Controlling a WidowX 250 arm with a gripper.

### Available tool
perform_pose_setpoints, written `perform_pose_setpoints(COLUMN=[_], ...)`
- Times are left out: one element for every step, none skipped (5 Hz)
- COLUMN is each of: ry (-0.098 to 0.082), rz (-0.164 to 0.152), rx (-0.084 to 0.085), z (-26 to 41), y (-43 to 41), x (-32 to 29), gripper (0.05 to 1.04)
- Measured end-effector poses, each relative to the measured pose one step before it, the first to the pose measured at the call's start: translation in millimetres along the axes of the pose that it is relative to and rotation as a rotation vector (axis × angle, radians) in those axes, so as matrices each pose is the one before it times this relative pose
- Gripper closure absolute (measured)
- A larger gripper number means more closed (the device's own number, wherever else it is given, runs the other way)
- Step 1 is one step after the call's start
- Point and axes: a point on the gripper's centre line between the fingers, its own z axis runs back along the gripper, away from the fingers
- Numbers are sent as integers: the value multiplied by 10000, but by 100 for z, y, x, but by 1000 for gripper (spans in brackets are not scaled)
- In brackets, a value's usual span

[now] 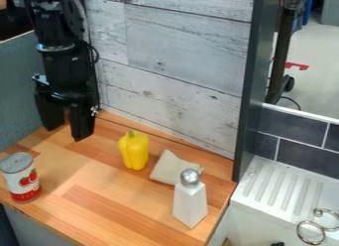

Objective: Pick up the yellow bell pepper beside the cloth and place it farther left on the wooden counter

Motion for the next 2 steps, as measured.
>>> perform_pose_setpoints(ry=[275,-362], rz=[11,37], rx=[-174,-431], z=[-900,223], y=[-102,-595], x=[-45,1567], gripper=[83,83])
